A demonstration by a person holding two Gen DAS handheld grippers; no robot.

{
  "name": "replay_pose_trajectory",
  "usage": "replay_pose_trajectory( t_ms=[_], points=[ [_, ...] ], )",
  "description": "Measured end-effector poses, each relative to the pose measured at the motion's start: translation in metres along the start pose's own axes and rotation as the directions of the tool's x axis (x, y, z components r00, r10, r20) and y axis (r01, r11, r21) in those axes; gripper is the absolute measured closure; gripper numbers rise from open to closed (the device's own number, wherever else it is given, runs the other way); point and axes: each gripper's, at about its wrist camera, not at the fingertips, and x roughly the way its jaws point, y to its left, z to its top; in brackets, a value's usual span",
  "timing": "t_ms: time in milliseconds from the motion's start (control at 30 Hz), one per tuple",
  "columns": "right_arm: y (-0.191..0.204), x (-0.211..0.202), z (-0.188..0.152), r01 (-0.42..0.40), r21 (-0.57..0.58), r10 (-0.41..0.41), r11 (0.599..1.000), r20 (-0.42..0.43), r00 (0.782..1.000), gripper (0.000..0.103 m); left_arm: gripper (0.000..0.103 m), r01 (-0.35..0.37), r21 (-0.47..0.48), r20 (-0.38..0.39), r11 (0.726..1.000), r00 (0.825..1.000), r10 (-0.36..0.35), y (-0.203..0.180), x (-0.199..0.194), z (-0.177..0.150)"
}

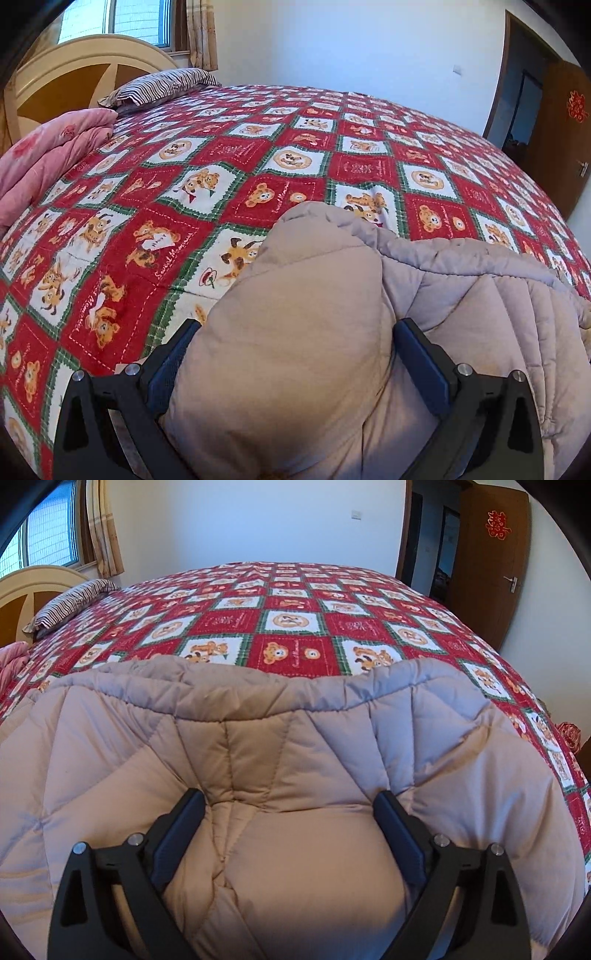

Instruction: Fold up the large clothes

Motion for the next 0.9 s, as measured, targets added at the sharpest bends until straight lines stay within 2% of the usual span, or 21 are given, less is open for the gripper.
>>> replay_pose_trajectory(
  t_ms=[100, 167, 233, 300, 400, 467, 567, 633, 900],
  points=[
    [0.004, 0.0, 0.003, 0.021, -0.02, -0.021, 1.0, -0.024, 0.999, 0.008, 0.001, -0.033, -0.019, -0.022, 0.999, 0.999, 0.032, 0.002, -0.016, 0.005],
    [0.004, -0.007, 0.008, 0.037, -0.03, -0.038, 0.999, -0.032, 0.999, 0.008, 0.001, -0.025, -0.05, 0.033, 0.998, 0.999, 0.027, 0.0, -0.045, 0.008],
    [0.006, -0.024, 0.012, 0.075, -0.015, -0.074, 0.997, 0.008, 0.997, 0.009, 0.001, -0.005, -0.061, 0.095, 0.998, 0.995, 0.011, -0.008, -0.067, 0.01],
    [0.014, -0.046, 0.021, 0.066, 0.019, -0.067, 0.998, 0.086, 0.994, 0.008, 0.001, -0.007, -0.007, 0.139, 1.0, 0.99, 0.008, -0.027, -0.078, 0.013],
    [0.039, -0.056, 0.036, 0.032, 0.003, -0.032, 0.999, 0.129, 0.991, 0.008, 0.001, -0.086, 0.087, 0.164, 0.992, 0.984, 0.071, -0.054, -0.07, 0.01],
    [0.056, -0.046, 0.043, 0.046, -0.032, -0.042, 0.998, 0.118, 0.992, 0.008, 0.001, -0.137, 0.107, 0.125, 0.985, 0.985, 0.123, -0.06, -0.049, 0.005],
    [0.069, -0.015, 0.043, 0.075, -0.051, -0.071, 0.996, 0.061, 0.996, 0.008, 0.001, -0.105, 0.06, 0.104, 0.993, 0.99, 0.098, -0.051, -0.035, -0.002],
    [0.066, -0.003, 0.039, 0.057, -0.023, -0.056, 0.998, 0.039, 0.998, 0.008, 0.001, -0.078, 0.031, 0.1, 0.997, 0.992, 0.074, -0.045, -0.031, -0.005],
    [0.07, 0.014, 0.033, 0.056, -0.039, -0.055, 0.998, 0.022, 0.998, 0.001, 0.001, -0.09, 0.045, 0.065, 0.995, 0.994, 0.087, -0.053, -0.016, -0.01]
  ],
)
